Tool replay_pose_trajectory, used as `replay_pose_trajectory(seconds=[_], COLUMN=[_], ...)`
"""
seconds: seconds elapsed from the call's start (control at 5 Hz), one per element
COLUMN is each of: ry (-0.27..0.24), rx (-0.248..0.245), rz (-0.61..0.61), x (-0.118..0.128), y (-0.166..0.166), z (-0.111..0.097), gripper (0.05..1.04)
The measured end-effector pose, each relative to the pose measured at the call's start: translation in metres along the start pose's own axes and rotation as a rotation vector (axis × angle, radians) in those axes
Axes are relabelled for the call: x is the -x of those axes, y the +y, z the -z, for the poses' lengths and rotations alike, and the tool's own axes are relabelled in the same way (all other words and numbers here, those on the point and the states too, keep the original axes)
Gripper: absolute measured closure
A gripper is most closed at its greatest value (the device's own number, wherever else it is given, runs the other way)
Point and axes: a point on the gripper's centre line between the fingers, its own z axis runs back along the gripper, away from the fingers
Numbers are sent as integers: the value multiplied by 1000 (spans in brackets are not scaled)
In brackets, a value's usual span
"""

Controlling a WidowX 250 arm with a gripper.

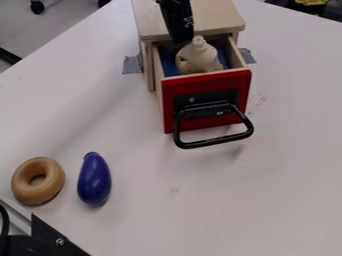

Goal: Take the thing out of the drawer and put it on the left side of the table

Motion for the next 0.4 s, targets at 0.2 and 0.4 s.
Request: replay_pose_trajectory(seconds=[0.2,0.4], ry=[17,27], rx=[11,40], rz=[-40,-35], x=[2,3], y=[-2,-7], z=[0,0], gripper=[854,590])
